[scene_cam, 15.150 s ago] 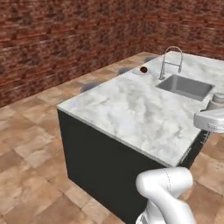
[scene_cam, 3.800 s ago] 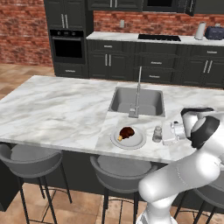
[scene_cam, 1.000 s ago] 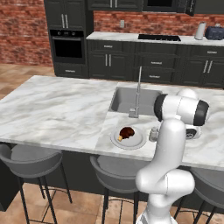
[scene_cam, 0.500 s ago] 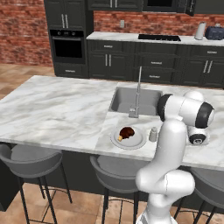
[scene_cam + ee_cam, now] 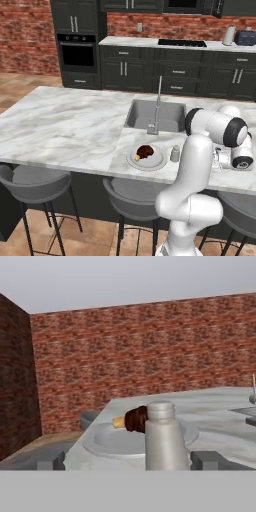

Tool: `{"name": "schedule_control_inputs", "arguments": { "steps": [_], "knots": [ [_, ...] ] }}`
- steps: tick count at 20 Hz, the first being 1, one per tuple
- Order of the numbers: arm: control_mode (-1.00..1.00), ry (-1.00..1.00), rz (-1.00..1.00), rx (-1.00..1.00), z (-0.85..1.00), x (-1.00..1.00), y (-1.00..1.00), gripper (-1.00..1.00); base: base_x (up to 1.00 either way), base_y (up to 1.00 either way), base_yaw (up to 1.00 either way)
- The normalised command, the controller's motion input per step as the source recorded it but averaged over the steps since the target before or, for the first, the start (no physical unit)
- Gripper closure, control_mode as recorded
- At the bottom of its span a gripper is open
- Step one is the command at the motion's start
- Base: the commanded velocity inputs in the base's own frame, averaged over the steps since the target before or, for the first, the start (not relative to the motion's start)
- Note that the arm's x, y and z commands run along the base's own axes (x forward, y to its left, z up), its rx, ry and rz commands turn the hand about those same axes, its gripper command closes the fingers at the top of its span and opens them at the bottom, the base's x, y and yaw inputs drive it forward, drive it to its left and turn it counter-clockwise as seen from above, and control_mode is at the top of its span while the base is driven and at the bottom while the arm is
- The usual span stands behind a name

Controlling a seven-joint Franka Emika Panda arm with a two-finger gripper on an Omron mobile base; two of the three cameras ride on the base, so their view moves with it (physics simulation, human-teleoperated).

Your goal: Retrieve the shaker from the cabinet and place it next the steak on a plate on the dining table.

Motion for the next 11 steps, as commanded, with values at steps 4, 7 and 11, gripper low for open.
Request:
{"name": "schedule_control_inputs", "arguments": {
  "steps": [4, 7, 11],
  "knots": [
    [-1.0, -0.01, 0.0, 0.13, 0.4, -0.25, -0.37, -1.0, 0.0, 0.0, 0.0],
    [-1.0, -0.02, 0.0, 0.1, 0.44, -0.32, -0.28, -1.0, 0.0, 0.0, 0.0],
    [-1.0, -0.02, 0.0, 0.03, 0.52, -0.41, -0.11, -1.0, 0.0, 0.0, 0.0]
  ]
}}
